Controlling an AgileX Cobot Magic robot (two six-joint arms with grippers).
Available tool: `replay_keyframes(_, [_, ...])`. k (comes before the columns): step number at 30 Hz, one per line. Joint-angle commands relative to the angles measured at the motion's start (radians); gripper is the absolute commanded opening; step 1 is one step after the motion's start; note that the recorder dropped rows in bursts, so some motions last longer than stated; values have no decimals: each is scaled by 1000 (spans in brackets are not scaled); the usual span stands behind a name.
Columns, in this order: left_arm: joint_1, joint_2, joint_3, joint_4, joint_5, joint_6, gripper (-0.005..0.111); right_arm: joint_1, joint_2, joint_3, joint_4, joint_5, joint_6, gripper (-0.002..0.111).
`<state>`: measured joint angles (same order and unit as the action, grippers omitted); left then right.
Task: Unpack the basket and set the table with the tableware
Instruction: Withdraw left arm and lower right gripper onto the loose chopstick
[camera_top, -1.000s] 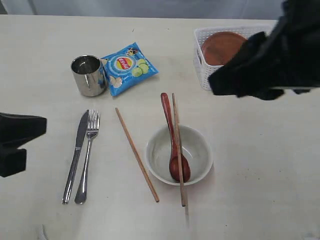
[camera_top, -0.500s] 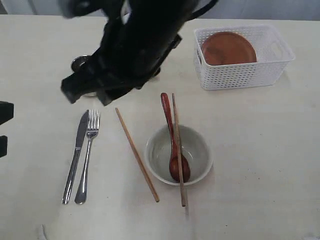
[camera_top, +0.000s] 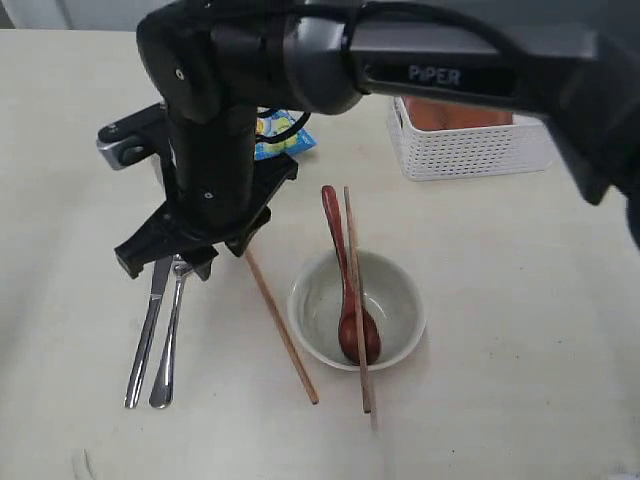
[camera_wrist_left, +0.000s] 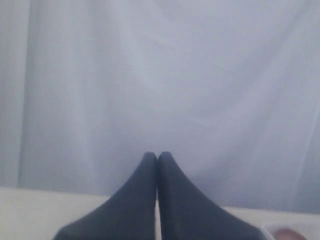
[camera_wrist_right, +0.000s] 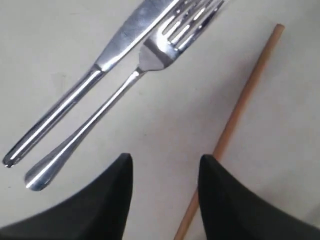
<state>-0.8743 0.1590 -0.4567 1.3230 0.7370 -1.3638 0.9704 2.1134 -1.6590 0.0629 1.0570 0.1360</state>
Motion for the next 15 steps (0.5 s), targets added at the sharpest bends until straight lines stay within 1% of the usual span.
replay_keyframes(1, [-8,-119,8,29,45,88,0,-38,46,-17,-16,-8,8,41])
replay_keyframes(3, [-8,-159,26,28,69,92,0,-60,65,-24,-16,-15,16,41])
replay_keyframes(8, [-8,-159,47,25,76,93,0,-102,116,-57,-9,-14,24,41])
replay_keyframes(15, [-8,-159,47,25,53,93,0,-100,153,-62,-9,-42,15,41])
